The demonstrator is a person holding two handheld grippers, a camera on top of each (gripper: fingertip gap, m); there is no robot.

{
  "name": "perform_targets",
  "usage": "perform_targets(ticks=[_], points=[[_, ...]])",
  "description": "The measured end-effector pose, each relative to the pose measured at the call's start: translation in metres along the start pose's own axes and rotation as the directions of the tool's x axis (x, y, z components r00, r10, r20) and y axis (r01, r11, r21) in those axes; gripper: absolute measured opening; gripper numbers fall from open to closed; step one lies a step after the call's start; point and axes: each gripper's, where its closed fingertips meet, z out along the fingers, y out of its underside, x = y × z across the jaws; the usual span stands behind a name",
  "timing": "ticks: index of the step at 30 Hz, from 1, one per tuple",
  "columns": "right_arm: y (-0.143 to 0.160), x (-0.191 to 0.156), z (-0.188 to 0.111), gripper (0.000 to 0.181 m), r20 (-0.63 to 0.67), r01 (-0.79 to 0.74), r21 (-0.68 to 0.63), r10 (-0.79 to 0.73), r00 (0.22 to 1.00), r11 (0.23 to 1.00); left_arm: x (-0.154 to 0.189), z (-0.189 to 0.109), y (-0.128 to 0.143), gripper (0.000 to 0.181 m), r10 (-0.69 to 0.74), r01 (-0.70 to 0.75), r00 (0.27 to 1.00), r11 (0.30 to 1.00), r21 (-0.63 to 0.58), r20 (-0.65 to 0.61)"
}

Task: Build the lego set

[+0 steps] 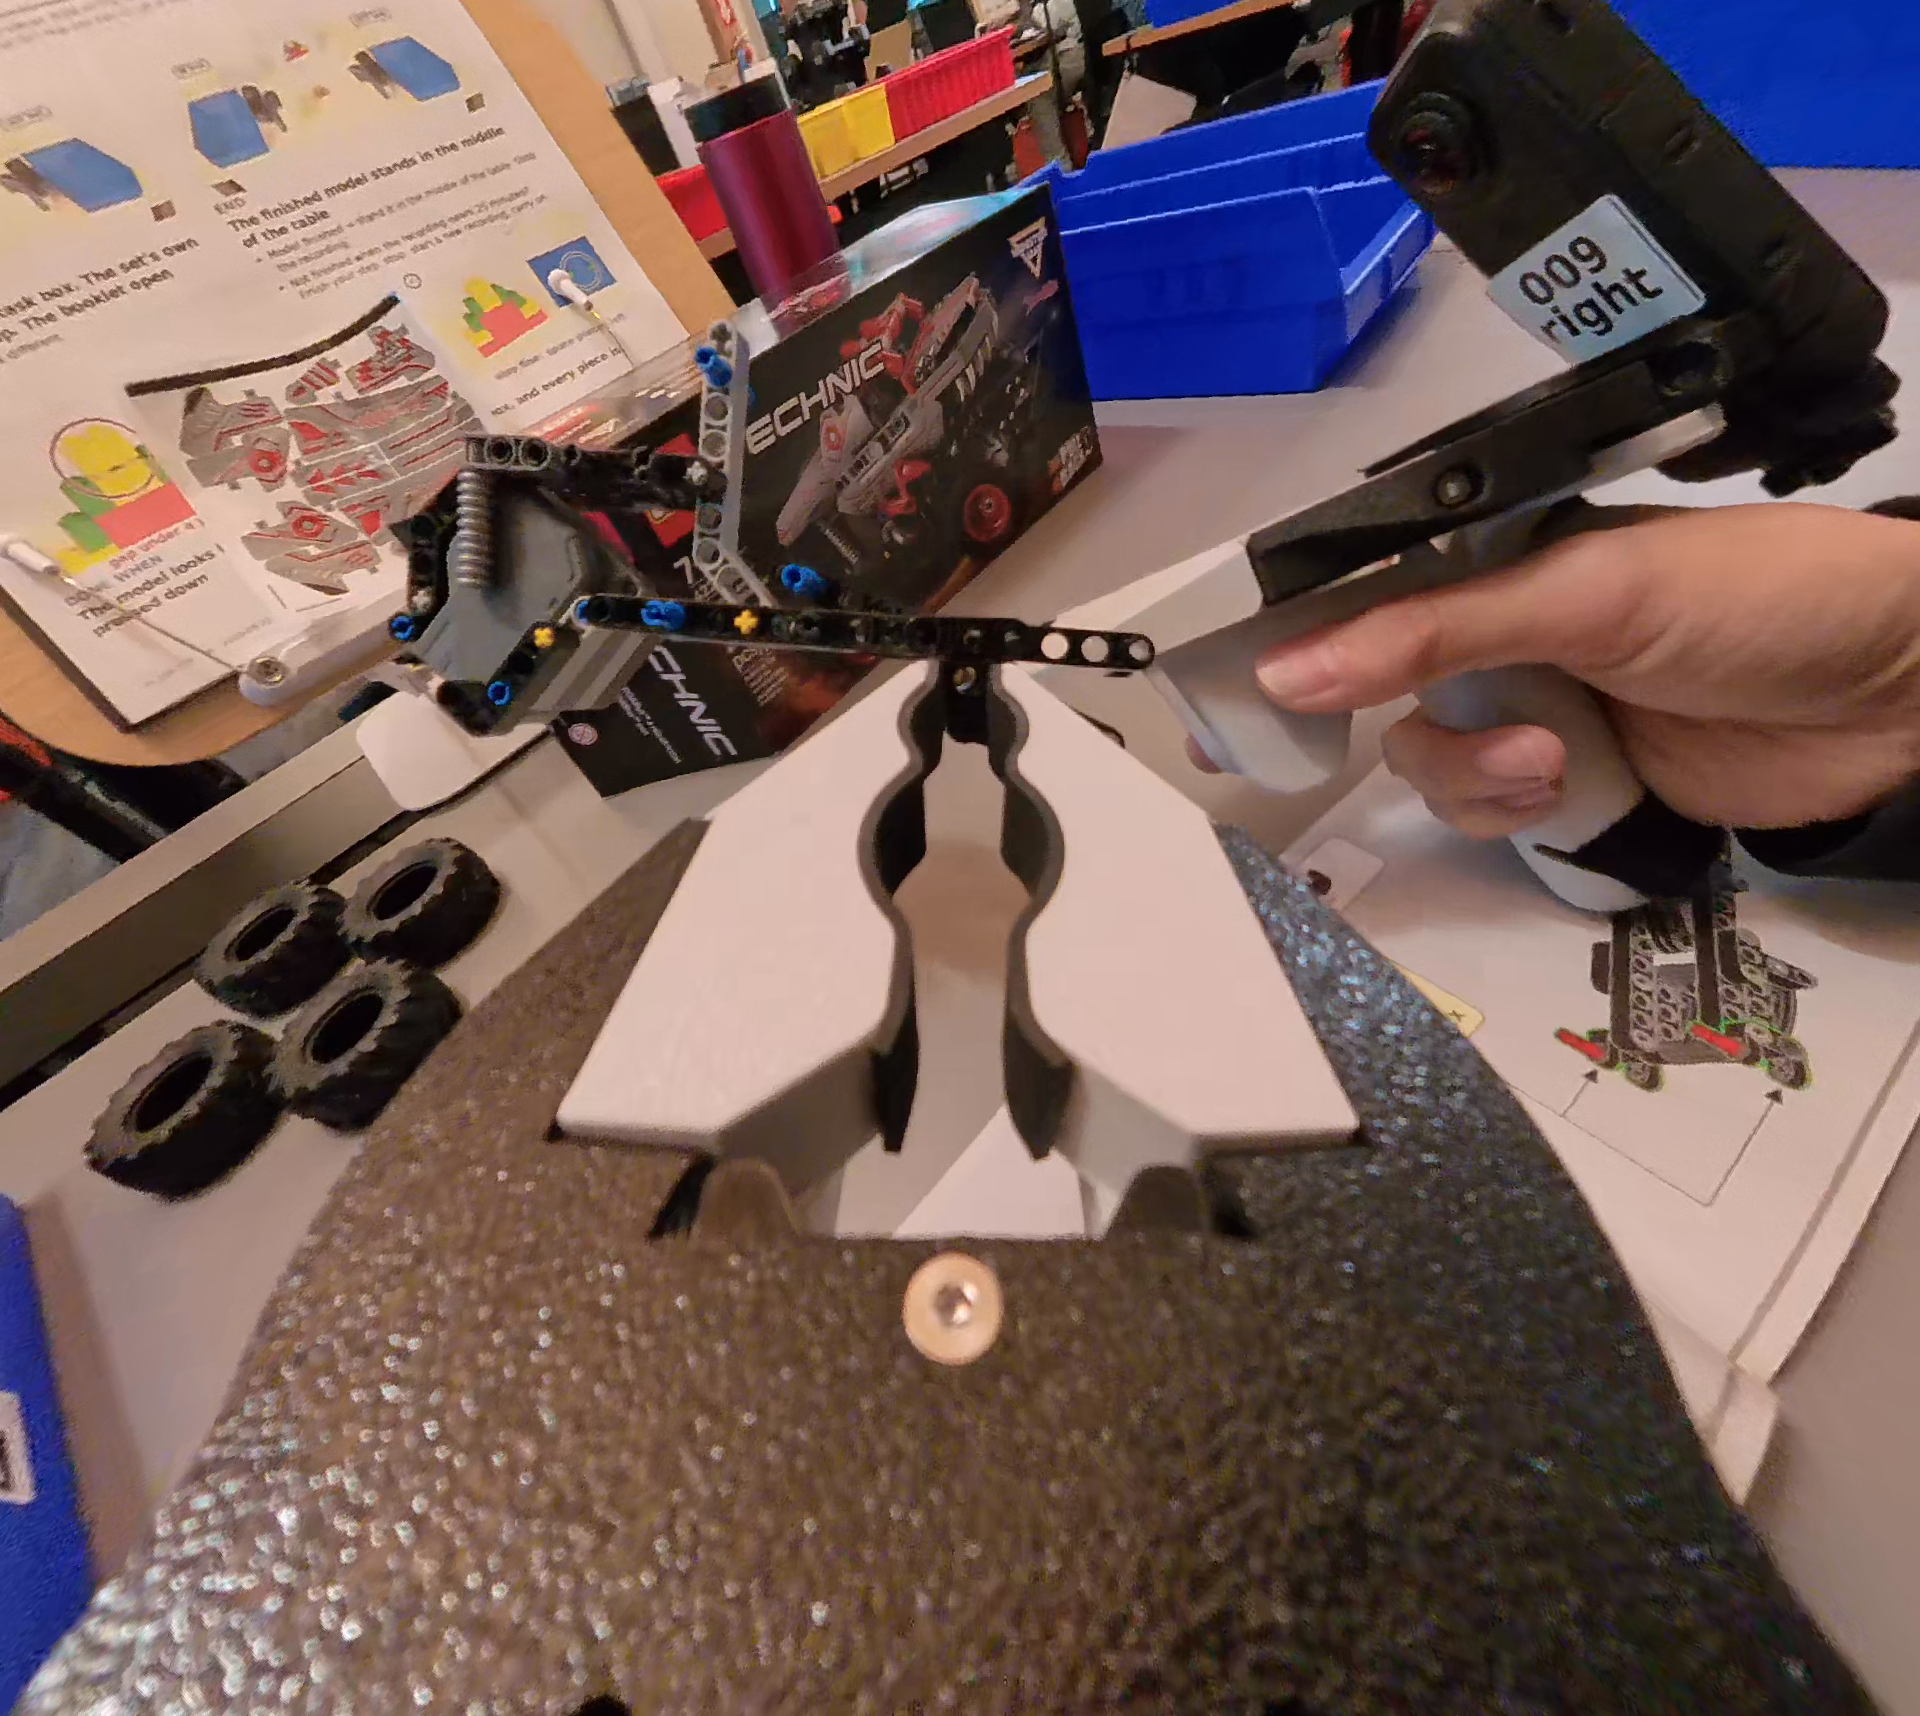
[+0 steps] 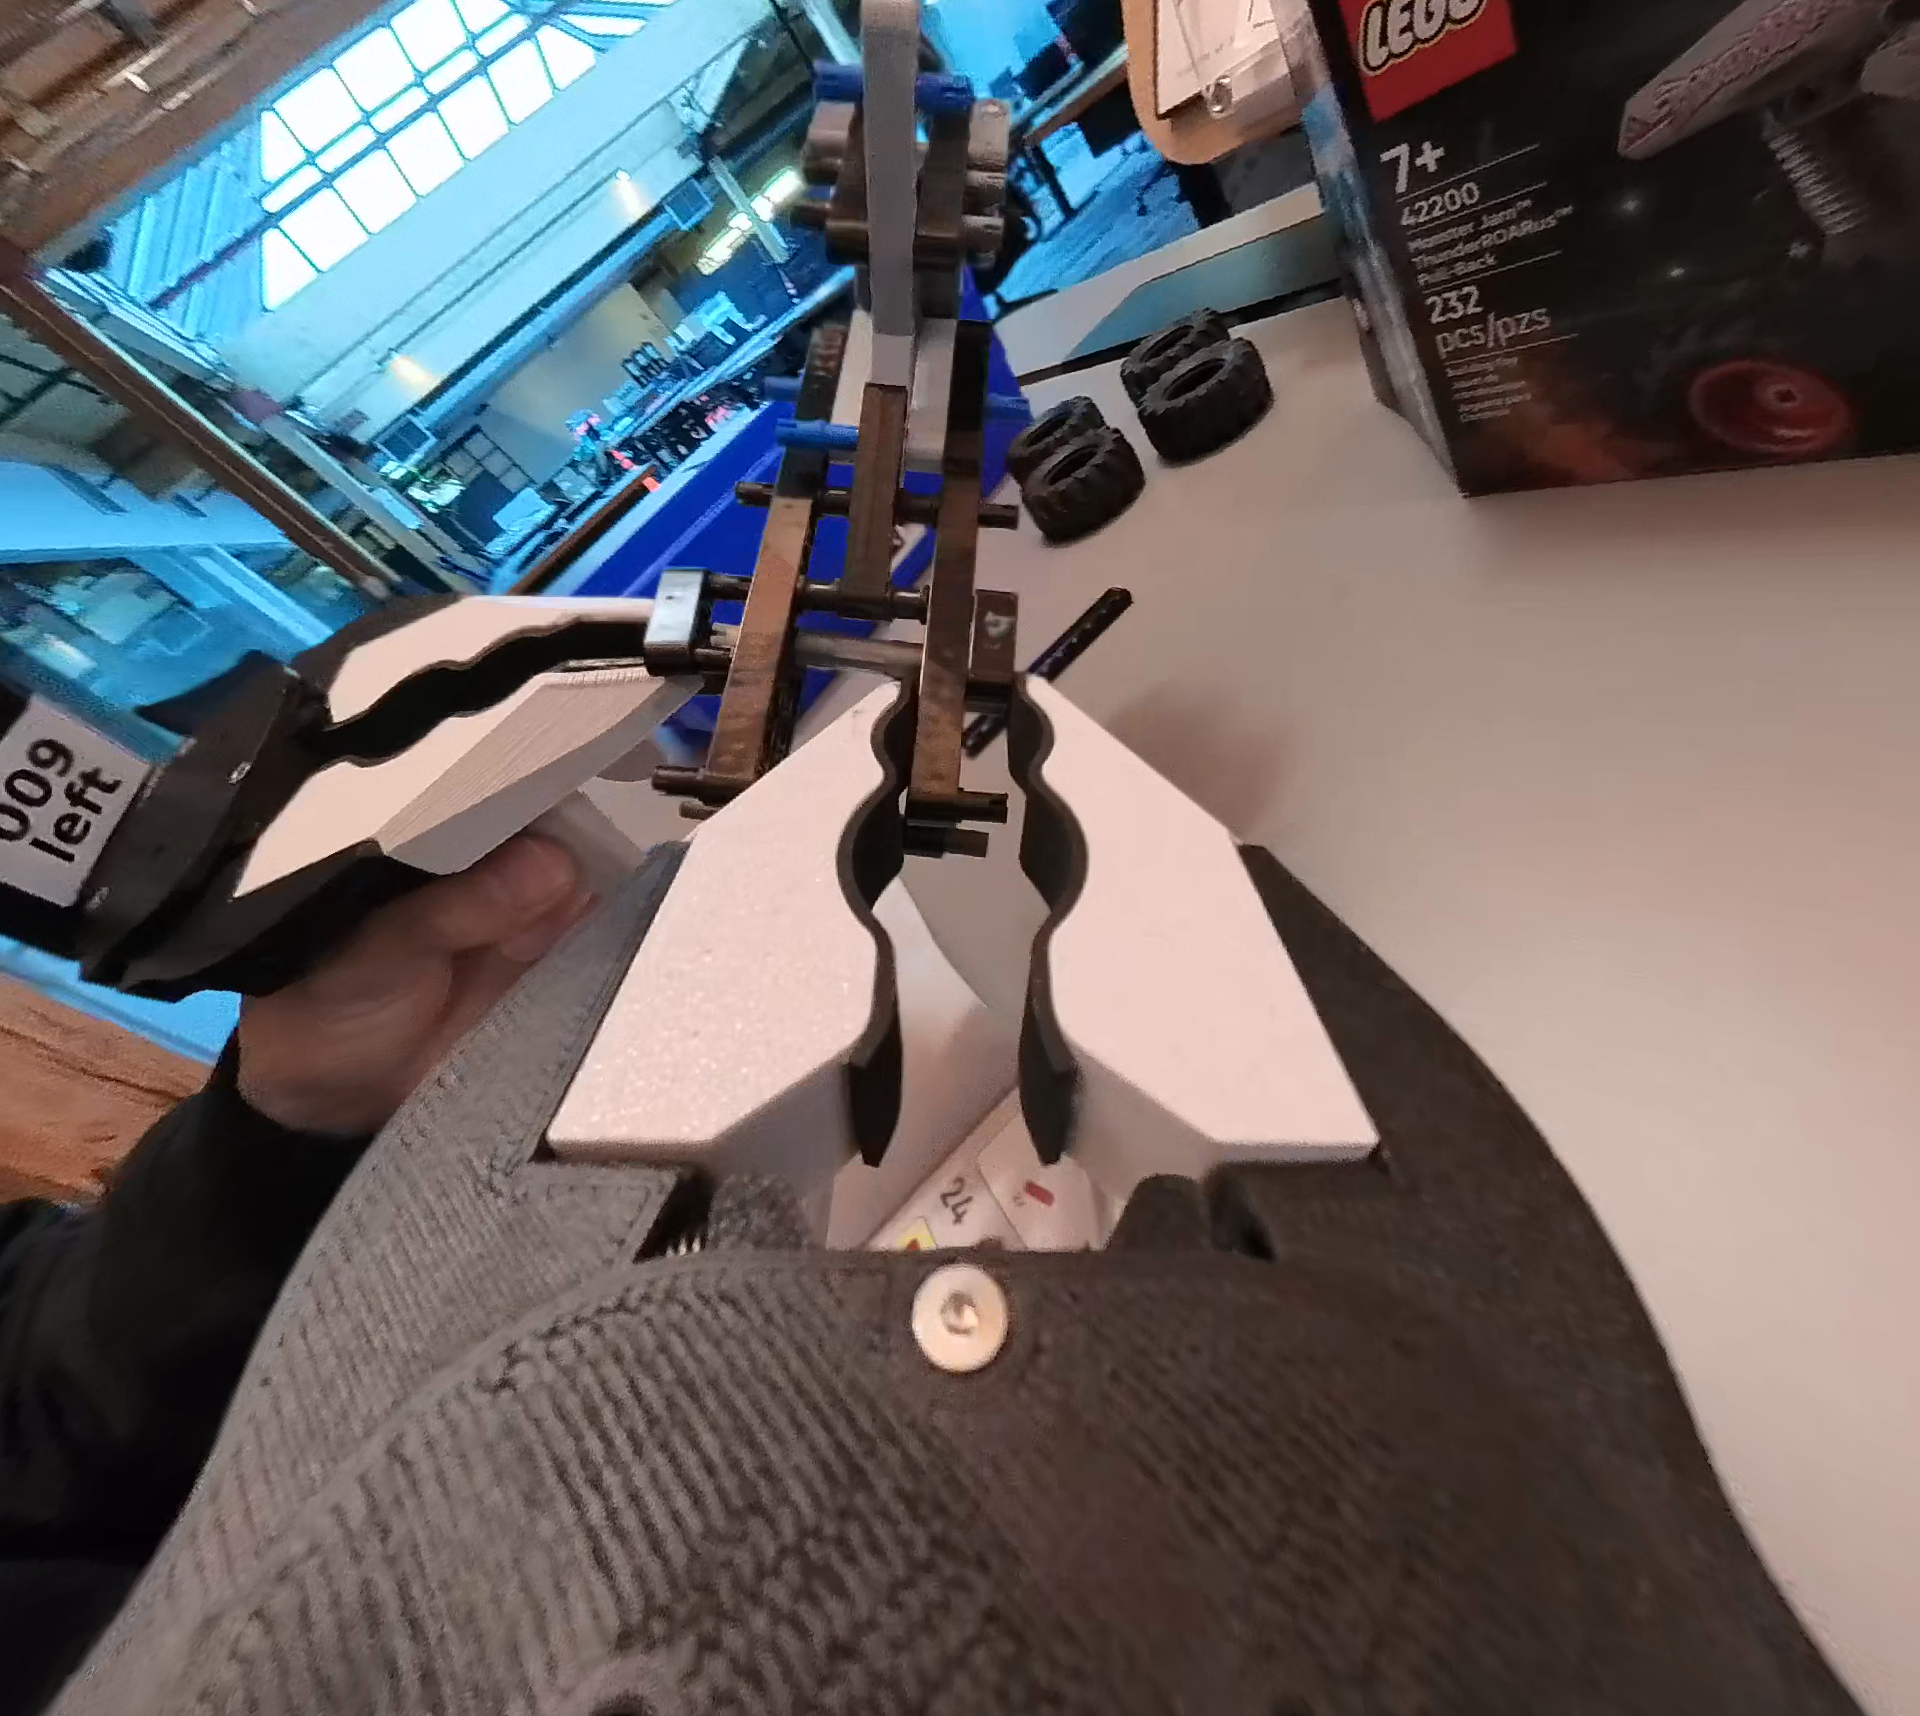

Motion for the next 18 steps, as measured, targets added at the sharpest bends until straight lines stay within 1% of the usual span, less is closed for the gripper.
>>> perform_targets(ticks=[6, 9, 11, 13, 16, 18], points=[[0.001, -0.010, 0.001, 0.015, 0.076, -0.024, -0.003, 0.024, 0.997, 1.000, 0.000, -0.007, -0.005, 0.005, 0.059, -0.058, 0.998, 0.995, -0.079, 0.005], [0.002, -0.016, 0.001, 0.015, 0.131, -0.061, -0.010, 0.062, 0.989, 0.998, 0.002, -0.010, -0.008, 0.005, 0.104, -0.104, 0.995, 0.990, -0.092, -0.004], [0.002, -0.017, 0.001, 0.015, 0.138, -0.043, -0.010, 0.044, 0.989, 0.999, 0.003, -0.012, -0.008, 0.005, 0.095, -0.097, 0.995, 0.990, -0.104, -0.021], [0.003, -0.019, 0.001, 0.015, 0.149, -0.034, -0.015, 0.036, 0.988, 0.999, 0.003, -0.014, -0.009, 0.005, 0.057, -0.062, 0.997, 0.992, -0.113, -0.045], [0.004, -0.023, 0.002, 0.015, 0.182, -0.073, -0.019, 0.076, 0.980, 0.997, 0.003, -0.016, -0.010, 0.005, -0.010, 0.003, 0.998, 0.994, -0.112, -0.065], [0.003, -0.021, 0.002, 0.015, 0.152, -0.024, -0.006, 0.025, 0.988, 1.000, 0.002, -0.016, -0.008, 0.005, -0.018, 0.010, 0.998, 0.994, -0.113, -0.067]])
